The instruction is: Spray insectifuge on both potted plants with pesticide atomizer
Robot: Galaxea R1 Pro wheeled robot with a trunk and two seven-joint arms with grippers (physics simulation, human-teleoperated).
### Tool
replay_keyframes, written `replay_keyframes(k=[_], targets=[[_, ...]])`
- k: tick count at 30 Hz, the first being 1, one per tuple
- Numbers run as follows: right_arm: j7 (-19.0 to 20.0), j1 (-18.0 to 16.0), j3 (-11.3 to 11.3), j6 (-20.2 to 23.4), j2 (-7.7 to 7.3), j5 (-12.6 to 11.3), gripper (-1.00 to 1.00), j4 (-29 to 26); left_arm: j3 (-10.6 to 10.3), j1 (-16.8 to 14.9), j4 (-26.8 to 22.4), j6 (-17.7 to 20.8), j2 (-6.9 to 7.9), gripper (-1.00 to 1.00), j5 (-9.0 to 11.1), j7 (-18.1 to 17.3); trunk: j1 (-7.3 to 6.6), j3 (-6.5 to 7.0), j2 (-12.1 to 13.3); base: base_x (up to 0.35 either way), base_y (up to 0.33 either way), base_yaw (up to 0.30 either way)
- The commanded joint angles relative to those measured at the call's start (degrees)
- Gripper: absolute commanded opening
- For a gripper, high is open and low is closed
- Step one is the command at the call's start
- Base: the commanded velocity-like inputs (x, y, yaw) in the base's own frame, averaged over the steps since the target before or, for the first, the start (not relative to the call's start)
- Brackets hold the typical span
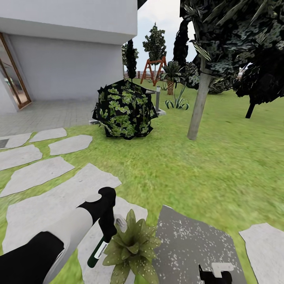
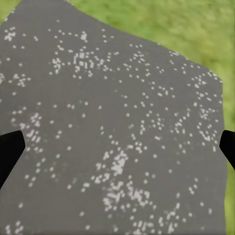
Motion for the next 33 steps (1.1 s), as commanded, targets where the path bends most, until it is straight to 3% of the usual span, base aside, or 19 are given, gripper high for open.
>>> replay_keyframes(k=[1,7,22,33], targets=[[-0.3,-0.1,-0.3,-0.2,0.01,0.6,1.00,0.1,-0.1,-0.1,-0.1,0.6,0.12,-1.00,-0.4,-0.5,-0.01,-0.05,0.0,0.000,0.000,0.000],[-0.2,-0.1,-0.3,-0.2,0.01,0.6,1.00,0.1,0.0,-0.6,-0.1,0.6,1.07,-1.00,-0.4,-0.5,-0.01,-0.05,0.0,0.000,0.000,0.000],[-0.3,-0.1,-0.3,-0.2,0.01,0.6,1.00,0.1,-0.1,-0.2,-0.1,0.6,0.51,-1.00,-0.5,-0.5,-0.01,-0.05,0.0,0.064,0.000,0.000],[-0.2,-0.1,-0.3,-0.2,0.01,0.6,1.00,0.1,-0.2,-0.2,-0.2,0.7,0.60,-1.00,-0.6,-0.4,-0.01,-0.05,0.0,-0.122,0.113,-0.024]])
